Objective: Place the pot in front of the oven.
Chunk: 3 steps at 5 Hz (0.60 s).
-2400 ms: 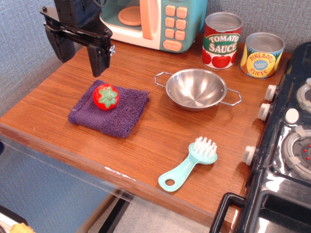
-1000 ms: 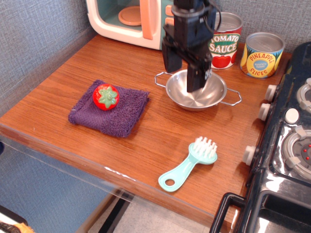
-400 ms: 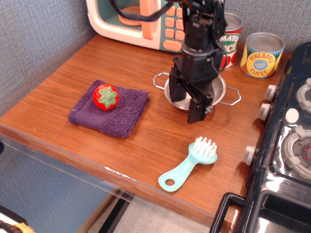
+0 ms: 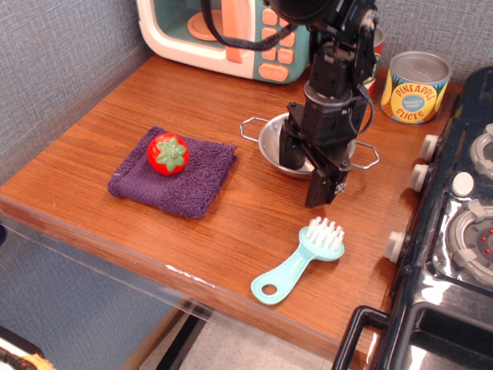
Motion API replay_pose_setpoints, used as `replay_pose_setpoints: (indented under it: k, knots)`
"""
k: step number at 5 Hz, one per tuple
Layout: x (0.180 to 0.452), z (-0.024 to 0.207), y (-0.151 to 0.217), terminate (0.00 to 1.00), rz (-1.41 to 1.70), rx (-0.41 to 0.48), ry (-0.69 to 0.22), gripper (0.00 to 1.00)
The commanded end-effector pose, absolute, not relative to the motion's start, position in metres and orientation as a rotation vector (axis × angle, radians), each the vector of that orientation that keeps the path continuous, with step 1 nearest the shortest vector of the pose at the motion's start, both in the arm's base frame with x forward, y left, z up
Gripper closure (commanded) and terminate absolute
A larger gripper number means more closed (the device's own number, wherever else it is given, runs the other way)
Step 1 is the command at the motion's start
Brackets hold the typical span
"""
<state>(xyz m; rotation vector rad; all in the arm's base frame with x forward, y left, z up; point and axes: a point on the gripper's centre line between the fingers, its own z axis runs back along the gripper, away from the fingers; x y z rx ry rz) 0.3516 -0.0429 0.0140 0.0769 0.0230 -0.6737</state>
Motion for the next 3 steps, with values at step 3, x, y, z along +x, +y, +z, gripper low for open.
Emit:
replay_pose_setpoints:
  k: [3]
  knots:
    - [0.356,0.036,-0.047,0.0,-0.723,0.056,-0.029,1.0]
